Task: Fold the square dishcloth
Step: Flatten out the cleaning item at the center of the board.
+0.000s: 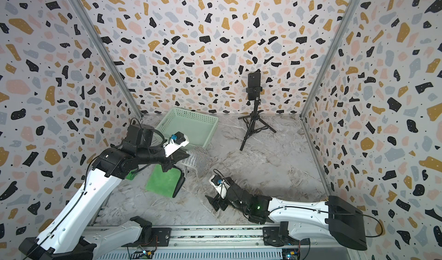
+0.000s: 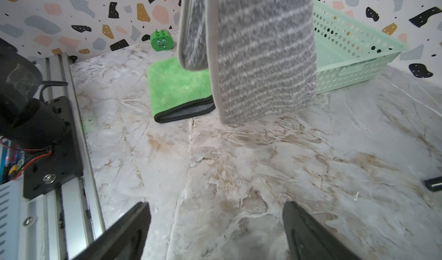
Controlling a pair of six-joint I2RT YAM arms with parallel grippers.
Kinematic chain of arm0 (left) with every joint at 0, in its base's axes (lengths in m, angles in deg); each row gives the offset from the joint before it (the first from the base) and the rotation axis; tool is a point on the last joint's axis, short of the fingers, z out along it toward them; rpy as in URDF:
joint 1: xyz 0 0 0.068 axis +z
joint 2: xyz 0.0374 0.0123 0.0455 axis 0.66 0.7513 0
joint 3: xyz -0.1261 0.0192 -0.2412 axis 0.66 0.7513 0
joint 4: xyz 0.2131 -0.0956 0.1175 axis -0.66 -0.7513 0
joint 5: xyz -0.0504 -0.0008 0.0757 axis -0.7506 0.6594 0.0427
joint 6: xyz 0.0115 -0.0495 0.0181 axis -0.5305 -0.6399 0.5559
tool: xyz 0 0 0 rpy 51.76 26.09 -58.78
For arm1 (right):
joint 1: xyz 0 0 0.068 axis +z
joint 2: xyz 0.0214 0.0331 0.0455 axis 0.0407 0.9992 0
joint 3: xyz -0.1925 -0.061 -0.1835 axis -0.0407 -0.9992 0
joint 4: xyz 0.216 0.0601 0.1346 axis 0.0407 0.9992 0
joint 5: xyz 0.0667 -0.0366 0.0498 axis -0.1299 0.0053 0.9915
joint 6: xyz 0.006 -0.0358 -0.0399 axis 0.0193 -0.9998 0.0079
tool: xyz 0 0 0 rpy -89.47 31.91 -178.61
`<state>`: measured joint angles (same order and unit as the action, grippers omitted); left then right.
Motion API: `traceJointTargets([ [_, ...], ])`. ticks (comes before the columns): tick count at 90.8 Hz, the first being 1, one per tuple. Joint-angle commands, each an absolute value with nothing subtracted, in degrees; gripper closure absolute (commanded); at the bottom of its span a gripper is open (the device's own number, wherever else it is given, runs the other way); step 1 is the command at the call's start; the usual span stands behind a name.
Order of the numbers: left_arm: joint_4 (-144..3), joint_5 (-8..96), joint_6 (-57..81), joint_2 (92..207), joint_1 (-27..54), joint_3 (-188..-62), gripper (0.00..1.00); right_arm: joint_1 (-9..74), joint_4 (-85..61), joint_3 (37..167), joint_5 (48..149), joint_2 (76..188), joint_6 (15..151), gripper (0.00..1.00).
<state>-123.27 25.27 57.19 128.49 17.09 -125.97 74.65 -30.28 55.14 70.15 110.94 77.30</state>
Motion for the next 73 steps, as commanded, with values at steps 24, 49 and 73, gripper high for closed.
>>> traceJointTargets([
  [24, -121.8, 28.2, 52.7, 127.8, 16.3, -124.5, 1.0, 75.2, -45.2, 68.2, 45.9, 131.5, 75.0, 0.13],
  [49, -123.6, 32.7, 54.2, 127.3, 16.3, -124.8, 1.0, 74.6, -44.5, 70.9, 40.9, 133.3, 69.3, 0.76],
  [73, -120.3, 39.6, 55.9, 128.9, 16.3, -123.4, 1.0, 72.4, -20.8, 69.3, 47.3, 115.0, 72.6, 1.0],
])
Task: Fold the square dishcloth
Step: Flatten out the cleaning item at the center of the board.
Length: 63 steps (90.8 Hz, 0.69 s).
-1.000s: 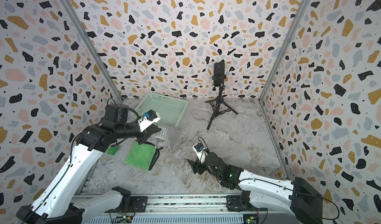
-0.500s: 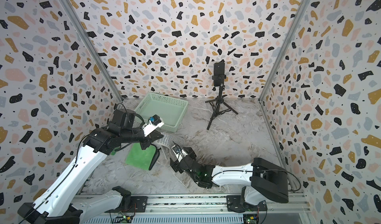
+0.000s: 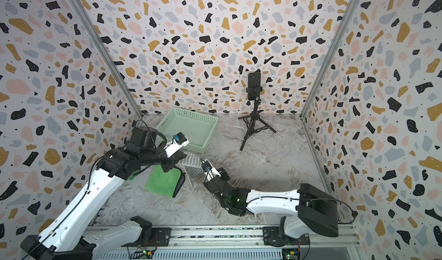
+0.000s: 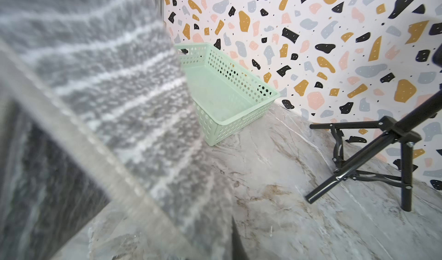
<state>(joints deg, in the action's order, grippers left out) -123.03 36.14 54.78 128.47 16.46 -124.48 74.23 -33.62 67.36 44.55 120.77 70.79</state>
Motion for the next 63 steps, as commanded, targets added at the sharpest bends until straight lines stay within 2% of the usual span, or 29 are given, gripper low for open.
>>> traceJointTargets([
  [1, -120.1, 39.5, 56.0, 129.1, 16.3, -123.4, 1.0, 72.1, -18.9, 69.7, 48.0, 114.6, 73.0, 1.0],
  [11, -118.0, 38.7, 54.9, 132.1, 16.3, -124.6, 1.0, 67.7, -7.8, 74.5, 54.1, 112.1, 74.5, 1.0],
  [30, -116.3, 35.2, 53.0, 142.2, 16.3, -134.8, 1.0, 58.2, 1.2, 83.6, 54.1, 112.4, 68.5, 1.0],
  [43, -117.5, 34.6, 53.4, 145.6, 16.3, -140.4, 1.0, 57.2, 6.0, 89.6, 50.7, 113.3, 63.6, 1.0],
  [53, -119.8, 31.4, 56.6, 143.4, 16.3, -135.1, 1.0, 57.7, 11.5, 88.0, 54.7, 112.3, 68.1, 1.0],
  [63, -122.5, 29.4, 63.8, 139.7, 15.8, -123.4, 1.0, 62.2, 16.8, 81.1, 57.0, 112.0, 74.9, 1.0],
])
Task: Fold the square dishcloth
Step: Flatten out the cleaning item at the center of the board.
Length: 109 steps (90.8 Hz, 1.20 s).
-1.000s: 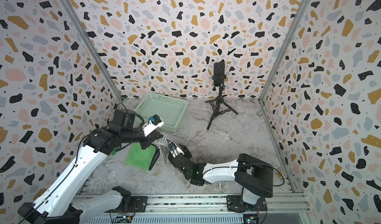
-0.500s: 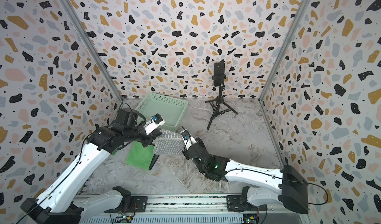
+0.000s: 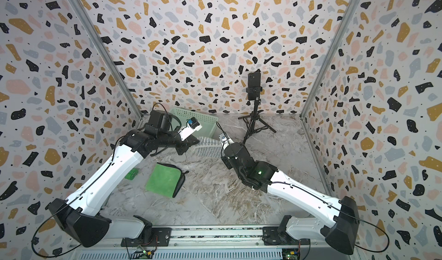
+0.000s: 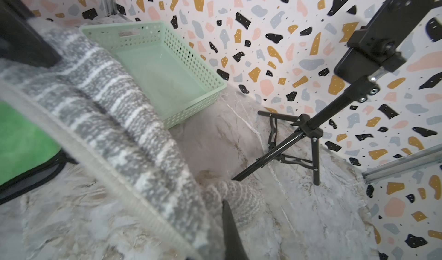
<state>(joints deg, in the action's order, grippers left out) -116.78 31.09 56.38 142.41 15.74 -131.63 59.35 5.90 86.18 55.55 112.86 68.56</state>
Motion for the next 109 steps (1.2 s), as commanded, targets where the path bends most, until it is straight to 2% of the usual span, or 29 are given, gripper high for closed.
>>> traceJointTargets([
  [1, -123.0, 29.3, 64.7, 139.4, 15.8, -122.1, 1.0, 62.6, 17.4, 80.2, 57.4, 112.0, 76.0, 1.0],
  [7, -126.0, 29.4, 70.7, 138.1, 15.4, -114.9, 0.98, 66.8, 19.2, 74.7, 61.3, 111.9, 82.2, 1.0],
  [11, -128.2, 30.0, 74.4, 137.5, 15.1, -111.0, 0.84, 69.1, 19.7, 71.3, 64.6, 112.0, 86.3, 1.0],
  [16, -131.2, 30.3, 78.2, 137.0, 15.0, -107.5, 0.61, 71.2, 19.8, 68.4, 69.7, 112.2, 90.2, 1.0],
  [18, -132.7, 30.4, 79.4, 136.8, 15.0, -106.6, 0.54, 71.8, 19.9, 67.8, 71.7, 112.4, 91.3, 1.0],
  [20, -133.8, 30.4, 80.7, 136.4, 15.0, -105.9, 0.5, 72.4, 19.6, 67.3, 74.0, 112.4, 92.2, 0.96],
  [26, -134.8, 31.7, 81.9, 135.5, 15.0, -104.6, 0.47, 73.9, 18.5, 66.8, 81.4, 112.6, 92.7, 0.73],
  [35, -132.6, 34.3, 80.1, 134.3, 15.0, -104.6, 0.45, 74.0, 17.9, 68.3, 88.8, 111.6, 91.6, 0.5],
  [52, -124.2, 37.3, 72.3, 135.9, 15.0, -105.3, 0.46, 68.4, 14.4, 69.8, 96.5, 109.2, 93.8, 0.32],
  [58, -123.5, 37.0, 71.2, 137.8, 14.9, -106.1, 0.46, 64.7, 14.3, 69.6, 95.9, 109.9, 96.2, 0.35],
  [70, -122.1, 36.9, 68.3, 141.6, 13.0, -107.5, 0.5, 54.1, 12.8, 67.5, 94.0, 111.6, 100.4, 0.48],
  [81, -118.5, 38.1, 66.1, 143.0, 8.9, -106.6, 0.53, 47.8, 8.4, 66.3, 91.7, 114.9, 101.1, 0.55],
  [94, -113.4, 42.7, 62.8, 146.5, 2.0, -107.7, 0.55, 41.8, 2.3, 65.9, 93.3, 121.3, 102.0, 0.69],
  [103, -111.4, 46.4, 61.4, 151.3, -2.4, -110.3, 0.56, 39.1, -2.6, 64.4, 95.7, 125.1, 103.8, 0.71],
  [109, -109.7, 50.1, 61.6, 155.3, -4.6, -111.6, 0.56, 38.4, -4.8, 63.3, 96.5, 127.0, 104.3, 0.69],
])
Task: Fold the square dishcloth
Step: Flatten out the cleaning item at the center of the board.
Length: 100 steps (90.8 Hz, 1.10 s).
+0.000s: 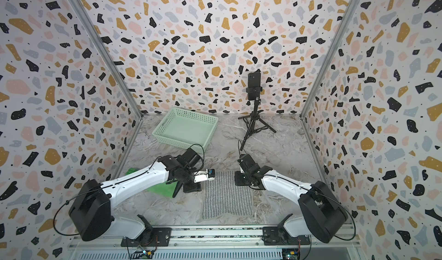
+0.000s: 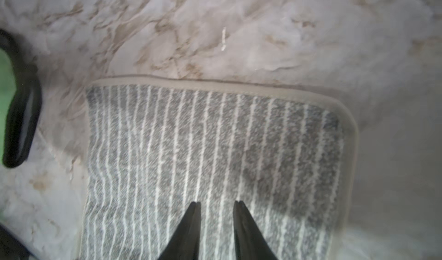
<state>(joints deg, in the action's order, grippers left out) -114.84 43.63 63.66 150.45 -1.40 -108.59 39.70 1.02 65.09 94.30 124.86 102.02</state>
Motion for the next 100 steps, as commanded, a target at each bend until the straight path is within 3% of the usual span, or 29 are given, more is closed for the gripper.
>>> traceJointTargets([
  [1, -109.5, 50.7, 61.7, 156.1, -4.8, -111.9, 0.57, 38.3, -5.2, 63.1, 96.6, 127.3, 104.4, 0.69],
  [29, -104.8, 62.7, 63.1, 169.3, -5.4, -115.5, 0.62, 37.4, -7.3, 58.5, 94.6, 126.5, 103.4, 0.71],
  [55, -98.6, 73.8, 68.4, 173.7, -1.7, -114.3, 0.62, 38.0, -12.7, 53.2, 95.6, 119.0, 100.3, 0.62],
  [70, -101.2, 70.4, 68.4, 167.6, -1.7, -112.4, 0.57, 42.6, -9.1, 50.5, 90.8, 108.2, 98.9, 0.58],
  [82, -105.1, 68.8, 68.0, 160.4, -1.7, -110.1, 0.48, 48.7, 1.7, 50.4, 87.6, 100.6, 99.6, 0.55],
  [100, -116.2, 57.5, 73.2, 145.9, -1.7, -104.1, 0.44, 66.6, 11.9, 49.7, 79.8, 94.2, 102.8, 0.51],
])
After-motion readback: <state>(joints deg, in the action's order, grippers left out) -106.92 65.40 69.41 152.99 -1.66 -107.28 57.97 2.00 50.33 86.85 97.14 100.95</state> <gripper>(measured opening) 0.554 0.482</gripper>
